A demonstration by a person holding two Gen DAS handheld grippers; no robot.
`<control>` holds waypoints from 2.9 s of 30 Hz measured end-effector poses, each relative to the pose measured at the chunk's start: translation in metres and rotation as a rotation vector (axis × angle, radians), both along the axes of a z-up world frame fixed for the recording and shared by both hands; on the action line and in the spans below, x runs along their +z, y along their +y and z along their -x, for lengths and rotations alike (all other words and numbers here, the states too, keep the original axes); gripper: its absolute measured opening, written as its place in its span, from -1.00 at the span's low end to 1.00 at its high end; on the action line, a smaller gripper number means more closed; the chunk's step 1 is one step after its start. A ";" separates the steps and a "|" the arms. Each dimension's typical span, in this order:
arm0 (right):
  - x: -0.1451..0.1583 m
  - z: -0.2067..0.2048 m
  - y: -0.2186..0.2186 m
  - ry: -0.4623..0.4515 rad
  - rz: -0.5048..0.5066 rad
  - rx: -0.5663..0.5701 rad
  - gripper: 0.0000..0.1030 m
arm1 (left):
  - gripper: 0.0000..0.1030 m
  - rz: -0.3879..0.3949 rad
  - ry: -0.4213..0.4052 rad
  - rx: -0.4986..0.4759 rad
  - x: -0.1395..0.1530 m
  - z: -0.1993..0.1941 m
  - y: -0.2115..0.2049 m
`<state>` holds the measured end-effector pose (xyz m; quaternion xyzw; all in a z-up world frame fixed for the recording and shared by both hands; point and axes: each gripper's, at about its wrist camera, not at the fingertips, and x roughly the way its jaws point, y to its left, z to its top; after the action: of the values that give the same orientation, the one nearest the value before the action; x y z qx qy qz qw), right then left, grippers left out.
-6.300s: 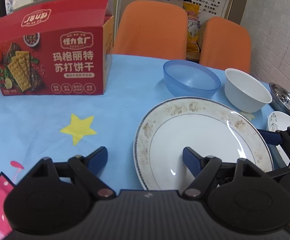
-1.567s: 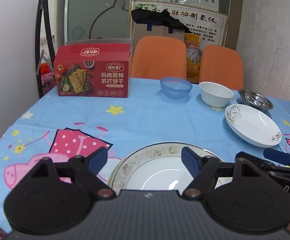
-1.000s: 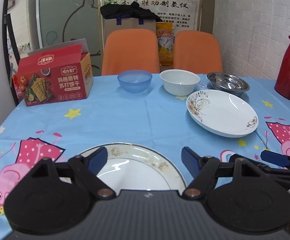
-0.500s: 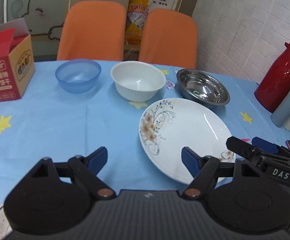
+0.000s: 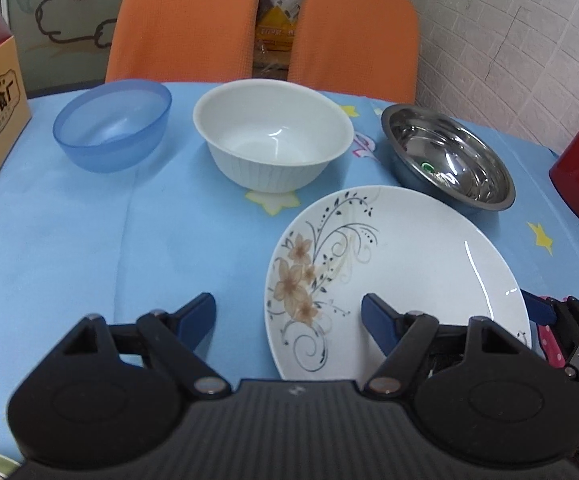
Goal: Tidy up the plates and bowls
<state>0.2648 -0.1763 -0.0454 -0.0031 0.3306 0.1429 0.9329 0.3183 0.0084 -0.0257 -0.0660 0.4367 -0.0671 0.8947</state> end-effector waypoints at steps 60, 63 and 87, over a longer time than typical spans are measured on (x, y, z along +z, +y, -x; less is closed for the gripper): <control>0.028 0.183 0.182 -0.125 -0.030 0.272 1.00 | -0.32 -0.012 -0.184 0.292 0.019 0.251 0.172; 0.028 0.183 0.184 -0.127 -0.029 0.275 1.00 | -0.24 -0.005 -0.196 0.282 0.018 0.251 0.173; 0.030 0.178 0.170 -0.142 -0.061 0.244 1.00 | 0.35 -0.020 -0.259 0.235 0.035 0.250 0.157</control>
<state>0.0863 -0.0062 -0.0157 -0.0251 0.2563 0.2645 0.9294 0.0684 0.1652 0.0088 -0.0983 0.3076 0.0344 0.9458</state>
